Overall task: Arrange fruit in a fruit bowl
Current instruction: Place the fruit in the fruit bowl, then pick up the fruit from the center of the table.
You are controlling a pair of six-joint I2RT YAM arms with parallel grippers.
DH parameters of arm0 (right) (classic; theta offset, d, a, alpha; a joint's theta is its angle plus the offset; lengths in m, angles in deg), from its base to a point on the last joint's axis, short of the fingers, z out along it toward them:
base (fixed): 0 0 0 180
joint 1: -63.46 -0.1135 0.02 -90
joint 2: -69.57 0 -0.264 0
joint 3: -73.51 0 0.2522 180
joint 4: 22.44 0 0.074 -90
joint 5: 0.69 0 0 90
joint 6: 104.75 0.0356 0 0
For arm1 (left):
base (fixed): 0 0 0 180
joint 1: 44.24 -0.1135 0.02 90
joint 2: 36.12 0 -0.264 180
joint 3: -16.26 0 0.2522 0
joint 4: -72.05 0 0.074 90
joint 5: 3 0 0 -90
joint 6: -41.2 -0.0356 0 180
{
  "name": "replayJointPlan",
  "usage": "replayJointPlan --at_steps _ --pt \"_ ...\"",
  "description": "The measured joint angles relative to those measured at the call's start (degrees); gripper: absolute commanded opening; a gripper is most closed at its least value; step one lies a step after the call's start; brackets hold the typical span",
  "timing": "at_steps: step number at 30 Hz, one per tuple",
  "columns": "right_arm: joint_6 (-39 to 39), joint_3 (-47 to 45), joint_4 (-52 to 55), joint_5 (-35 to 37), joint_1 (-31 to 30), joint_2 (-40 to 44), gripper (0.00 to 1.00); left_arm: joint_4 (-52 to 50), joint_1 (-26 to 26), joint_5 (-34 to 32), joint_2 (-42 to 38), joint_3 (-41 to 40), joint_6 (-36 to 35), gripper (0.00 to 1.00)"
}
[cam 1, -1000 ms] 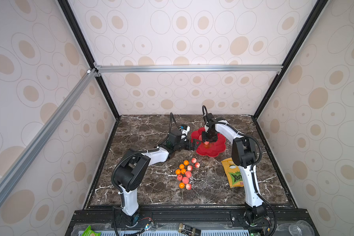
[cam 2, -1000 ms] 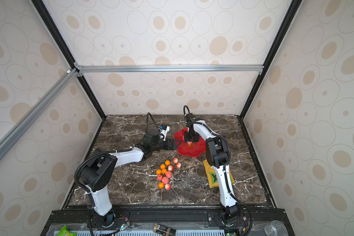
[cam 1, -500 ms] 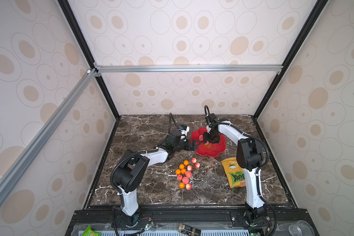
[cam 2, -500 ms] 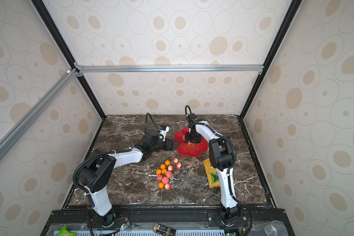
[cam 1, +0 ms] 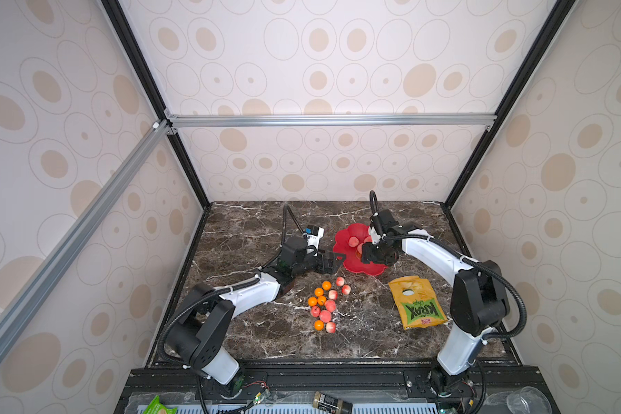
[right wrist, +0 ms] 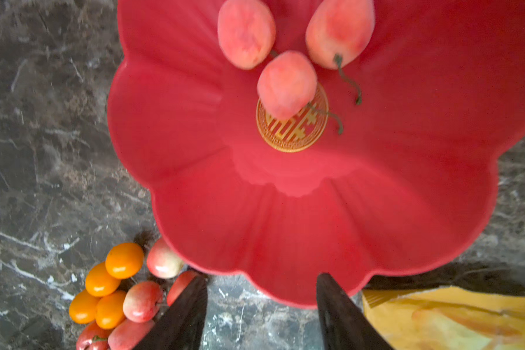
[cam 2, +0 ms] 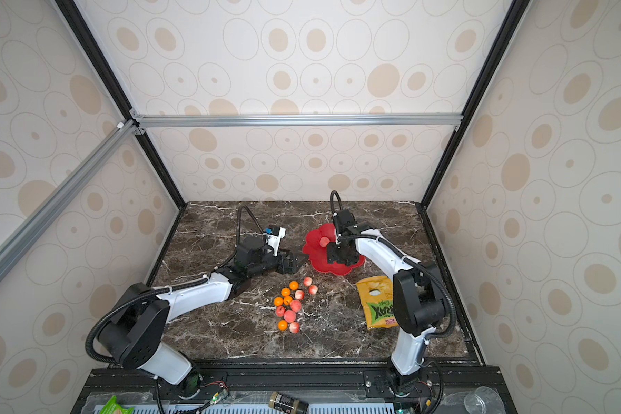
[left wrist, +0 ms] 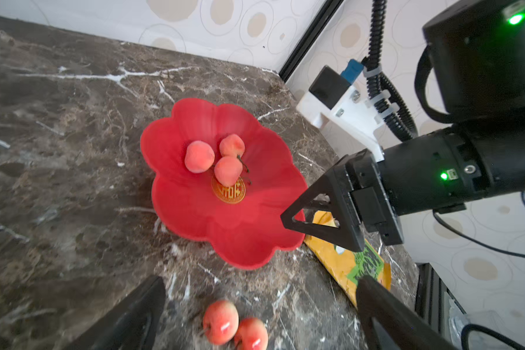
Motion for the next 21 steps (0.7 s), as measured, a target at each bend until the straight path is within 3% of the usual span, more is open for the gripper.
replayJointPlan --at_steps 8,14,21 --pt "4.81 -10.49 -3.21 0.35 -9.53 8.55 0.61 -4.35 0.22 -0.81 -16.11 -12.44 0.46 0.99" --pt "9.53 -12.79 -4.76 0.76 -16.17 9.84 0.61 -8.74 0.46 -0.81 -27.87 -19.43 1.92 0.99" --pt "13.53 -12.90 -5.68 1.53 -22.99 9.38 0.60 -14.29 0.66 -0.61 -34.03 -23.06 2.82 0.99"
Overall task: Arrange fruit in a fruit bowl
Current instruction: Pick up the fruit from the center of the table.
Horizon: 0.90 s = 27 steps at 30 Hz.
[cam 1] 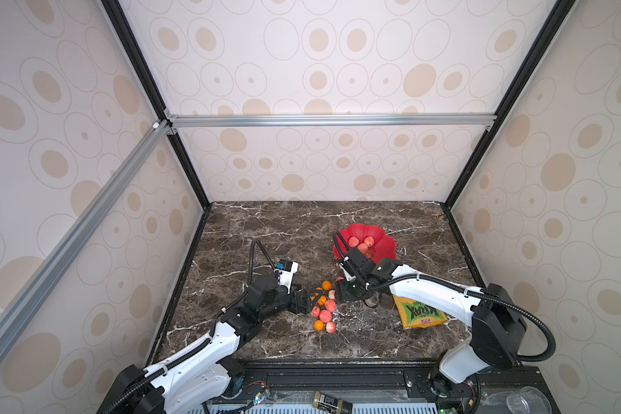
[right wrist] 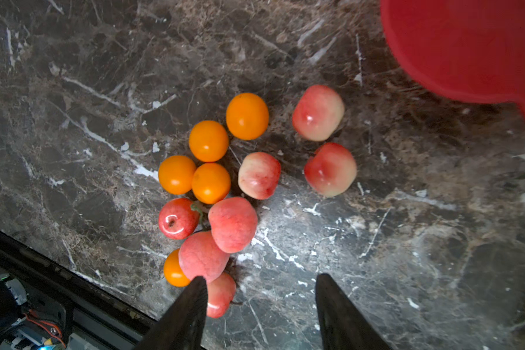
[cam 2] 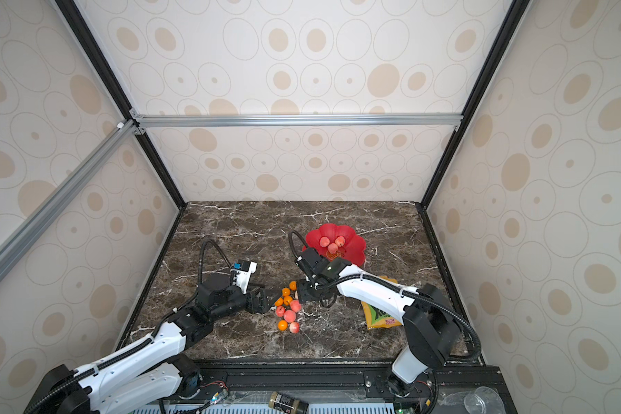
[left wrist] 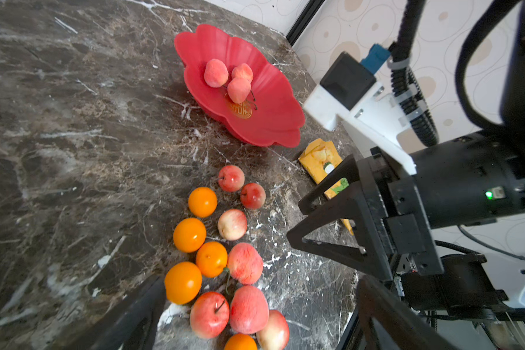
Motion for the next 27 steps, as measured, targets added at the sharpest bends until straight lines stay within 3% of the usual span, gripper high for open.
replayJointPlan --at_steps 9,27 --pt "2.16 0.59 -0.15 0.52 -1.77 -4.81 0.60 -3.48 0.44 -1.22 -5.46 -2.80 1.16 0.99" --pt "3.19 3.23 -0.81 0.00 -3.32 -9.51 0.60 -3.63 0.61 -2.47 -5.90 -2.91 1.73 0.99"
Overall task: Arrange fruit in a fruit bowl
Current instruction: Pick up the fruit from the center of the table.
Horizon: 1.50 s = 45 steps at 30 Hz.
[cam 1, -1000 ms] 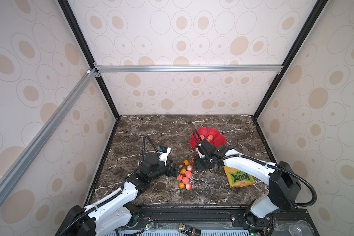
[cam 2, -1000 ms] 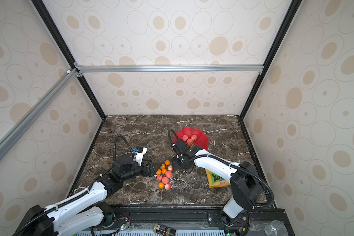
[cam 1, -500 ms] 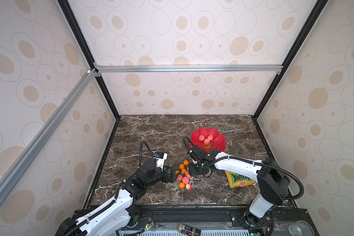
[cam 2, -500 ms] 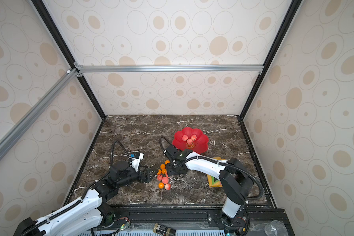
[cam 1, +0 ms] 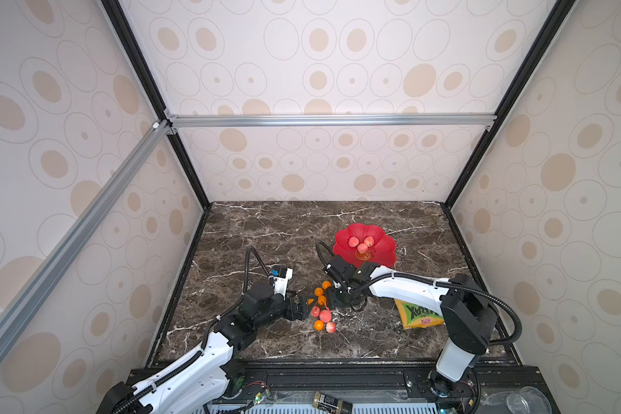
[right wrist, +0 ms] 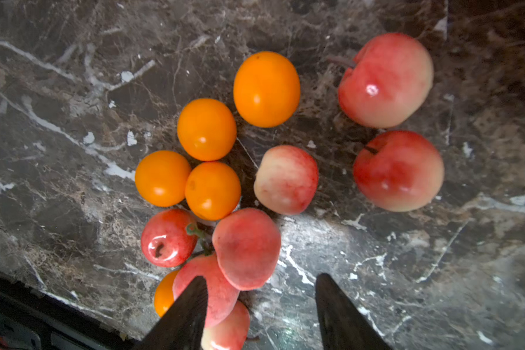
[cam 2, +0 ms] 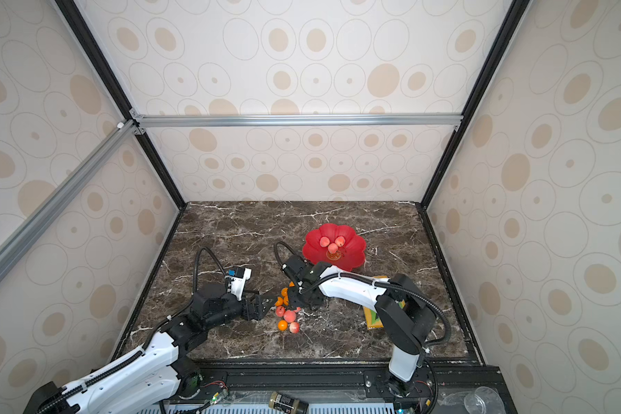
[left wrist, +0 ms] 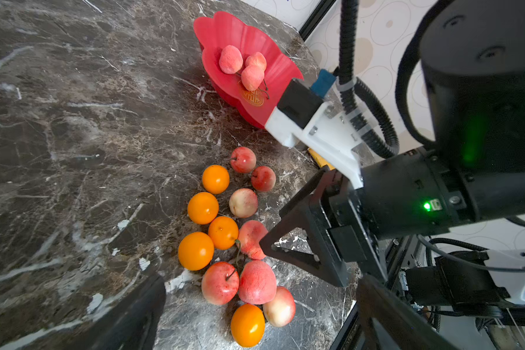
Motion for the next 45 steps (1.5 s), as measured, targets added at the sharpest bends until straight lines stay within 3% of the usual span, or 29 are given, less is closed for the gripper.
replayJointPlan --at_steps 45 --pt "0.11 3.28 1.81 0.09 -0.15 -5.97 0.59 0.26 0.11 -0.13 0.87 0.00 0.39 0.99"
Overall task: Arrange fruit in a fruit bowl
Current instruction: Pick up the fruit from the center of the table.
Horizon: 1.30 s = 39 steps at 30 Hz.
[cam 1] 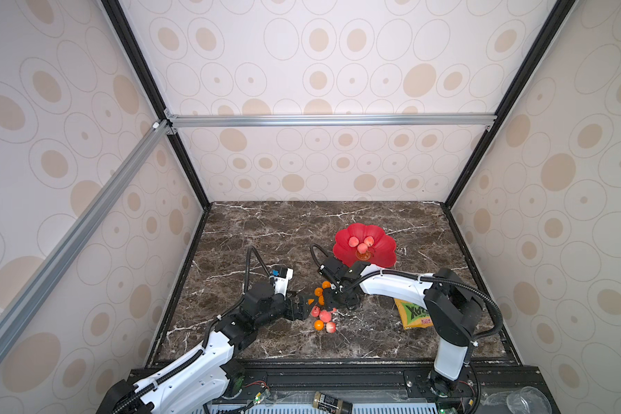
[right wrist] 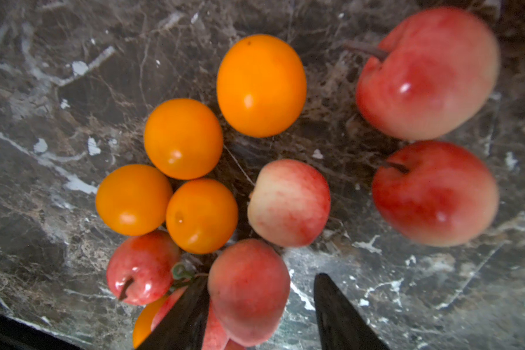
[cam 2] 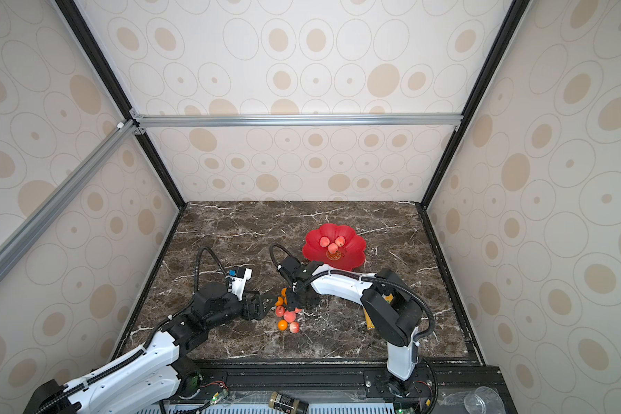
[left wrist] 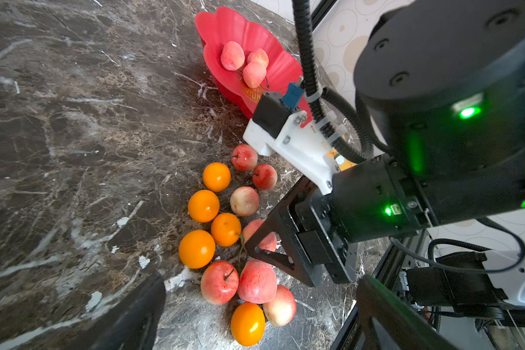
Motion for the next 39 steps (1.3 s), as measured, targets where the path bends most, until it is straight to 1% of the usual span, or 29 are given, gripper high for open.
replayJointPlan --at_steps 7,20,39 --pt "-0.11 0.31 0.85 0.02 0.00 -1.20 0.58 0.02 0.00 0.00 0.28 0.00 0.00 0.99" --pt "-0.15 0.76 1.03 0.00 -0.02 -1.77 0.52 0.46 0.04 0.11 1.20 0.00 0.00 0.99" --pt "-0.13 0.94 0.96 -0.02 -0.07 -2.45 0.45 1.29 0.04 0.15 1.20 0.00 0.02 0.99"
